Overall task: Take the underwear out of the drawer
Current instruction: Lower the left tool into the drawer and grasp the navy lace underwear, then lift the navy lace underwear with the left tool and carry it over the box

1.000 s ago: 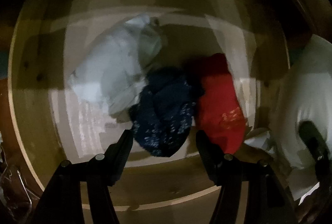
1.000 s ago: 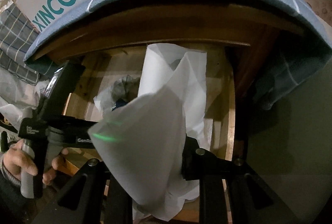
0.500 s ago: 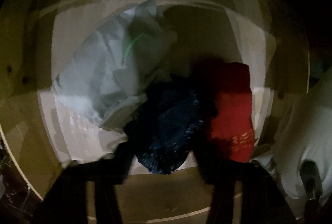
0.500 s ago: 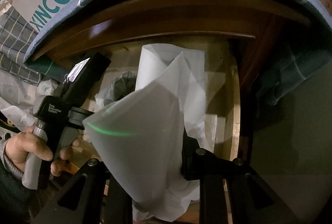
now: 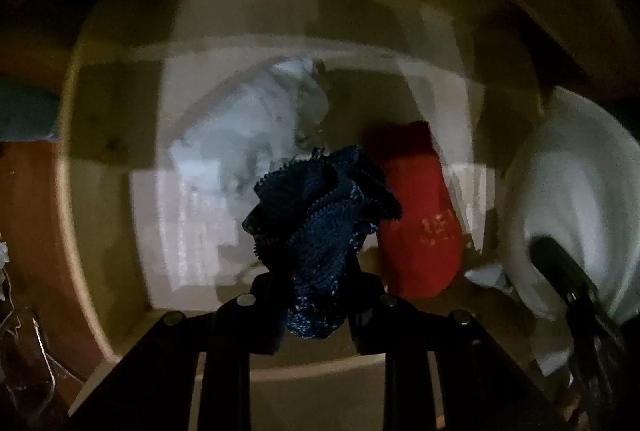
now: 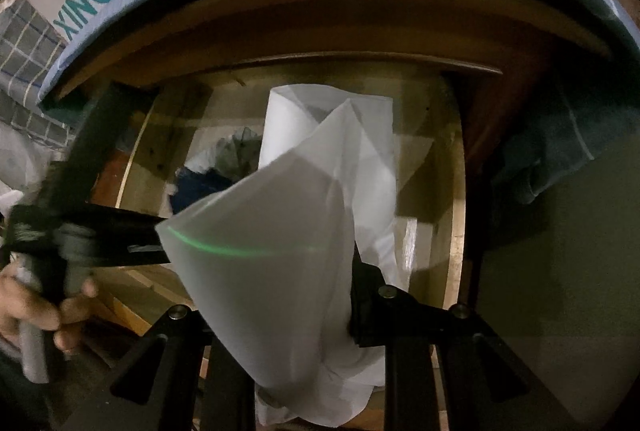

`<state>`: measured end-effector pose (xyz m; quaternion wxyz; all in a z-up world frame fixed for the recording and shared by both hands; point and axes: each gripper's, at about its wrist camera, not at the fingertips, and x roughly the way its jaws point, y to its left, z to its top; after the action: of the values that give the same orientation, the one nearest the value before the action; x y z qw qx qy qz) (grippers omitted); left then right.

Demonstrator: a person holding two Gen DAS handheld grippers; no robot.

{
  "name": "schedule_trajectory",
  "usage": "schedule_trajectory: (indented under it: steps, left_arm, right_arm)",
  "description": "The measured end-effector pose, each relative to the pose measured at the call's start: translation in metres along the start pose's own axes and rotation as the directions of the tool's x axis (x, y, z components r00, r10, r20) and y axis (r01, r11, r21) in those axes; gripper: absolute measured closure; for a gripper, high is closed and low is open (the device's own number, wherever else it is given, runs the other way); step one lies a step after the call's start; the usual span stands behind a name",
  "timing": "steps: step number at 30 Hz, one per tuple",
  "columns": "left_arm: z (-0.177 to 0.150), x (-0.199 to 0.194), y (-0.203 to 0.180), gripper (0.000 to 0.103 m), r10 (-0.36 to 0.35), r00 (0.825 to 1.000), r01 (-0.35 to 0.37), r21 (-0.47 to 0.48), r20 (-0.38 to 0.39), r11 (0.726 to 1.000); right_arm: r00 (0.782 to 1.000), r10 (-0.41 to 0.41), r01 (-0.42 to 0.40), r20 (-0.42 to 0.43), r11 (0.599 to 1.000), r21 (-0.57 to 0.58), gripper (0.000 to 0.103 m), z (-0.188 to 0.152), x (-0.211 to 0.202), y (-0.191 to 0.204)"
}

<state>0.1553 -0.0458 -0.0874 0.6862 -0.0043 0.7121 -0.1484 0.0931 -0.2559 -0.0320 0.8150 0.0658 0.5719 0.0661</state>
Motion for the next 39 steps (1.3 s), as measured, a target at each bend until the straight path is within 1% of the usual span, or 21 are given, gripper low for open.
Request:
schedule_trajectory:
  steps: [3, 6, 9, 11, 16, 19, 21, 25, 27, 29, 31, 32, 33, 35, 37, 38, 39]
  left_arm:
    - [-0.012, -0.017, 0.003, 0.079, 0.005, 0.998, -0.007, 0.022, 0.056, 1.0]
    - [-0.023, -0.033, 0.006, 0.079, 0.009, 0.993, -0.013, 0.035, 0.116, 0.999]
    - [-0.035, -0.05, 0.008, 0.079, 0.033, 0.982, -0.043, 0.047, 0.187, 0.998]
    - [-0.044, -0.057, 0.007, 0.079, 0.051, 0.97, -0.068, 0.061, 0.236, 0.996]
    - [-0.066, -0.087, 0.007, 0.079, 0.086, 0.93, -0.127, 0.094, 0.356, 0.987]
    - [-0.075, -0.096, -0.002, 0.079, 0.071, 0.904, -0.13, 0.112, 0.422, 0.985]
    - [-0.081, -0.111, -0.005, 0.079, 0.061, 0.882, -0.137, 0.13, 0.467, 0.982]
    - [-0.093, -0.141, -0.008, 0.079, 0.064, 0.841, -0.176, 0.16, 0.537, 0.971]
    - [-0.096, -0.155, -0.01, 0.079, 0.06, 0.829, -0.181, 0.165, 0.557, 0.97]
    - [-0.1, -0.172, -0.012, 0.079, 0.056, 0.809, -0.189, 0.169, 0.585, 0.967]
    - [-0.102, -0.19, -0.013, 0.079, 0.054, 0.794, -0.198, 0.174, 0.605, 0.965]
    - [-0.103, -0.201, -0.013, 0.079, 0.055, 0.781, -0.202, 0.169, 0.622, 0.965]
    - [-0.103, -0.209, -0.013, 0.079, 0.051, 0.773, -0.201, 0.168, 0.632, 0.965]
    - [-0.103, -0.229, -0.013, 0.079, 0.039, 0.752, -0.195, 0.164, 0.658, 0.967]
    - [-0.103, -0.248, -0.014, 0.079, 0.034, 0.727, -0.198, 0.161, 0.686, 0.967]
    - [-0.101, -0.259, -0.015, 0.079, 0.03, 0.717, -0.197, 0.161, 0.697, 0.967]
    - [-0.1, -0.27, -0.015, 0.079, 0.029, 0.702, -0.197, 0.155, 0.711, 0.968]
  right_arm:
    - [1.0, -0.016, 0.016, -0.005, 1.0, -0.012, 0.083, 0.0, 0.002, 0.003]
    - [1.0, -0.03, 0.03, -0.007, 0.999, -0.023, 0.083, 0.0, 0.004, 0.005]
    - [0.999, -0.036, 0.036, -0.01, 0.999, -0.024, 0.083, 0.001, 0.006, 0.004]
    - [0.999, -0.049, 0.049, -0.013, 0.998, -0.031, 0.083, 0.002, 0.008, 0.006]
    - [0.998, -0.066, 0.065, -0.017, 0.996, -0.055, 0.083, 0.002, 0.01, 0.009]
    - [0.997, -0.073, 0.072, -0.017, 0.996, -0.06, 0.083, 0.001, 0.01, 0.008]
    - [0.997, -0.074, 0.072, -0.021, 0.996, -0.058, 0.083, 0.0, 0.01, 0.007]
    - [0.997, -0.08, 0.078, -0.024, 0.995, -0.062, 0.083, 0.0, 0.011, 0.008]
    - [0.996, -0.082, 0.08, -0.023, 0.994, -0.067, 0.083, 0.0, 0.011, 0.01]
    - [0.996, -0.081, 0.079, -0.026, 0.995, -0.069, 0.083, 0.0, 0.012, 0.01]
    - [0.997, -0.079, 0.077, -0.027, 0.995, -0.069, 0.083, 0.001, 0.013, 0.01]
    - [0.997, -0.077, 0.075, -0.028, 0.995, -0.068, 0.083, 0.001, 0.013, 0.01]
    - [0.997, -0.077, 0.075, -0.028, 0.995, -0.066, 0.083, 0.001, 0.014, 0.01]
    - [0.997, -0.07, 0.069, -0.025, 0.996, -0.065, 0.083, 0.001, 0.014, 0.009]
    - [0.997, -0.067, 0.066, -0.025, 0.996, -0.062, 0.083, 0.0, 0.014, 0.008]
    - [0.998, -0.065, 0.063, -0.026, 0.996, -0.062, 0.083, 0.0, 0.014, 0.007]
    - [0.998, -0.064, 0.062, -0.026, 0.996, -0.061, 0.083, 0.0, 0.015, 0.007]
